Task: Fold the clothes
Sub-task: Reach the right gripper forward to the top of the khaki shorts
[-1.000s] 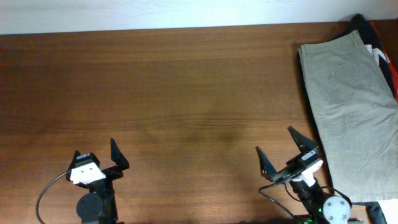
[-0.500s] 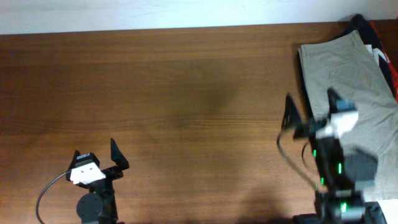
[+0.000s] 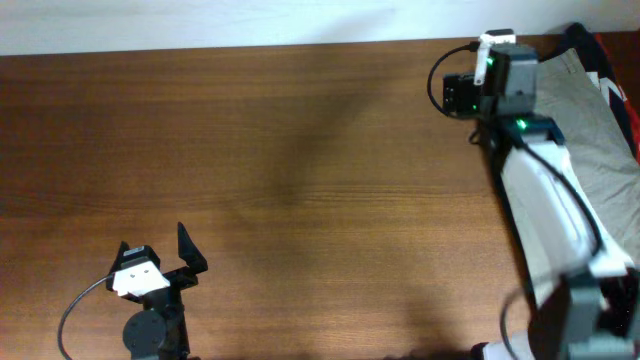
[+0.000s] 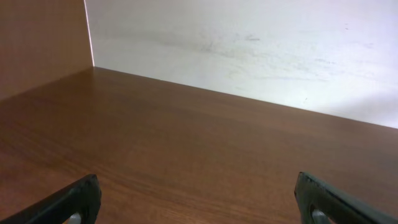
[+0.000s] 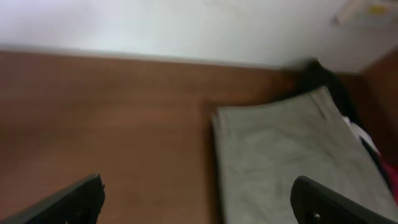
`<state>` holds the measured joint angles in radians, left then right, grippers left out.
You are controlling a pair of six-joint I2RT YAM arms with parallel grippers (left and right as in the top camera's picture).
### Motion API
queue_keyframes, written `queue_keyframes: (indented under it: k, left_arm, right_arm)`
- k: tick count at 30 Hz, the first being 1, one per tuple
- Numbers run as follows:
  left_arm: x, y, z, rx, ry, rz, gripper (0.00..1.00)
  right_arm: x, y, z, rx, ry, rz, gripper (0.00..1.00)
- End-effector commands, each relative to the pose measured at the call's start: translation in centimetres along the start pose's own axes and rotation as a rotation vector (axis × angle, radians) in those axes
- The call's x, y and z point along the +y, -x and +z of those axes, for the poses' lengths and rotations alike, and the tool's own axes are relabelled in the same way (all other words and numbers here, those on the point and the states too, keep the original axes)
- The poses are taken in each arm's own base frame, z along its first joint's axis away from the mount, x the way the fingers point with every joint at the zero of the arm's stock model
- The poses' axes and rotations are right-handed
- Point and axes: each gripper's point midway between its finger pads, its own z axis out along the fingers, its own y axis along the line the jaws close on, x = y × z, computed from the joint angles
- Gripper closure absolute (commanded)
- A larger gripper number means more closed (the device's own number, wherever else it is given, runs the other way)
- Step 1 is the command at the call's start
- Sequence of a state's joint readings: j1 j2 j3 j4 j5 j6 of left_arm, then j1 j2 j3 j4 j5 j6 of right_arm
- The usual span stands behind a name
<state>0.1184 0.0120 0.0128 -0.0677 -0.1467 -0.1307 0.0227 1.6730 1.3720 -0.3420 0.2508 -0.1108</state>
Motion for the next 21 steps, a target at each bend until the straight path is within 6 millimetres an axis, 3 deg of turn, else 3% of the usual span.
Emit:
queue_keyframes:
  k: [1,3,7,12,17,21]
  left_arm:
    - [0.1,-0.1,0.0,-0.001,0.004,0.016,0.01]
    - [0.1,-0.1,0.0,-0.001,0.004,0.016,0.01]
    - [0.1,-0.1,0.0,-0.001,0.004,0.016,0.01]
    - [0.1,-0.1,0.0,-0.001,0.004,0.016,0.01]
    - [0.1,-0.1,0.0,-0.001,0.004,0.016,0.01]
    - [0.1,-0.1,0.0,-0.001,0.004,0.016,0.01]
  right_arm:
    - [-3.2,-0.2,4.0,0.104,-0.198,-0.103,0.01]
    - [-3.6,-0.1,6.0,0.153,-0.231,-0.141,0.01]
    - [-2.5,-1.0,10.6,0.236,-0.214,-0.202,0.01]
    - [-3.7,-6.0,15.0,0.358,-0.295,-0.236,0.01]
    - [-4.7,-9.6,17.0,0.437,-0.27,-0.228,0.1]
    - [-5.4,-10.0,17.2,0.442,-0.267,-0.212,0.17]
